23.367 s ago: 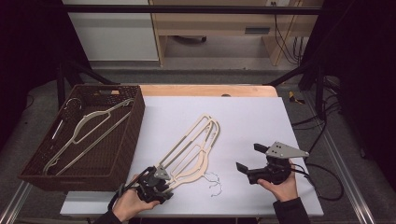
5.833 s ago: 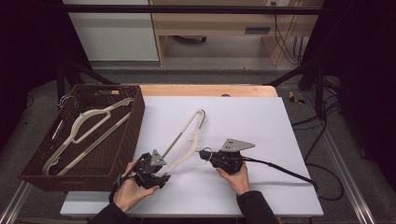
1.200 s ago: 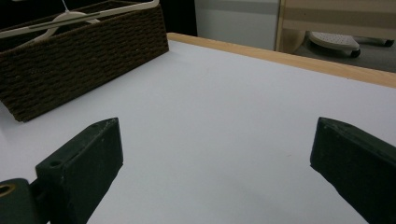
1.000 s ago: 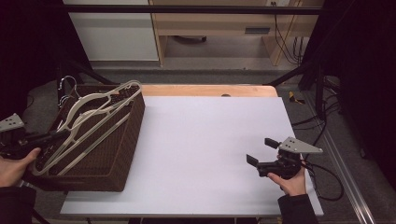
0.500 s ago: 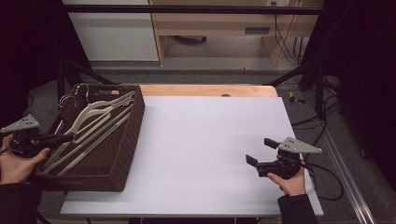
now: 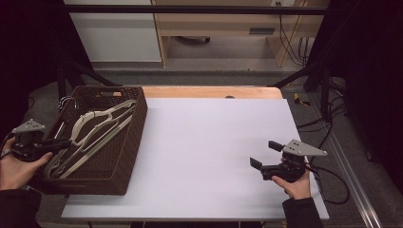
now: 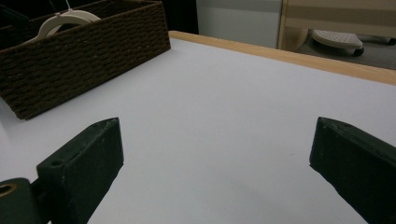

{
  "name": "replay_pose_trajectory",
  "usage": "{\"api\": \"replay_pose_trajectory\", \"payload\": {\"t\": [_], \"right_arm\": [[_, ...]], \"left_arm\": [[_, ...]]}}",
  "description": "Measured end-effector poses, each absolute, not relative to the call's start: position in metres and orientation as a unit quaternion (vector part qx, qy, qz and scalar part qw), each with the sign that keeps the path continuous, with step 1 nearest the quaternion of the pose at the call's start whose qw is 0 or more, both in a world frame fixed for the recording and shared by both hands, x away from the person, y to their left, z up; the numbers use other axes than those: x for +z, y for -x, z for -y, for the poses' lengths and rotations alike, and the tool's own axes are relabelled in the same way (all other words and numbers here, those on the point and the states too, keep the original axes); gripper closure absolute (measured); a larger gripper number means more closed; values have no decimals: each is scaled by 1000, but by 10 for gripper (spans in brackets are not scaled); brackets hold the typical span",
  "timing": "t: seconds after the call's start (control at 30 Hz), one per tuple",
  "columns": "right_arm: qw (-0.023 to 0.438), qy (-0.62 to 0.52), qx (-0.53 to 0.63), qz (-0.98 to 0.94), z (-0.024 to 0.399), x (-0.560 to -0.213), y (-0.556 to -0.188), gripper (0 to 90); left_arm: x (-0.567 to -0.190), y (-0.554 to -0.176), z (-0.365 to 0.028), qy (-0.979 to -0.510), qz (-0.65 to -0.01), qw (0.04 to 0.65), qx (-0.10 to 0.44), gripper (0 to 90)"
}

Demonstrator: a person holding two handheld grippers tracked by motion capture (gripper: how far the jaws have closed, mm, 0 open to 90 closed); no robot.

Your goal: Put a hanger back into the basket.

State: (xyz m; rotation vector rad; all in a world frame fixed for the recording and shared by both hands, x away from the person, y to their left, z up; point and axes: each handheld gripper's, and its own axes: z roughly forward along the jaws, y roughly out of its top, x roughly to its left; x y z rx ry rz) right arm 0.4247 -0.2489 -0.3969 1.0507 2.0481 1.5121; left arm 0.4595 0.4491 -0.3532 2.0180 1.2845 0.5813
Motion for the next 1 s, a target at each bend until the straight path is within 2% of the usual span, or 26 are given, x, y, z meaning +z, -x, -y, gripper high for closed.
{"api": "replay_pose_trajectory", "payload": {"t": [0.33, 0.57, 0.8, 1.0], "right_arm": [[190, -375, 541, -729, 248, -397, -425, 30], [192, -372, 544, -727, 249, -397, -424, 27], [192, -372, 546, -726, 249, -397, -423, 26], [191, -372, 547, -725, 252, -398, -422, 25]], "left_arm": [[-338, -436, -425, -756, -452, 402, 250, 476], [-336, -418, -397, -739, -414, 474, 241, 280], [-347, -400, -357, -739, -376, 519, 209, 182], [-363, -394, -320, -753, -355, 517, 199, 130]]}}
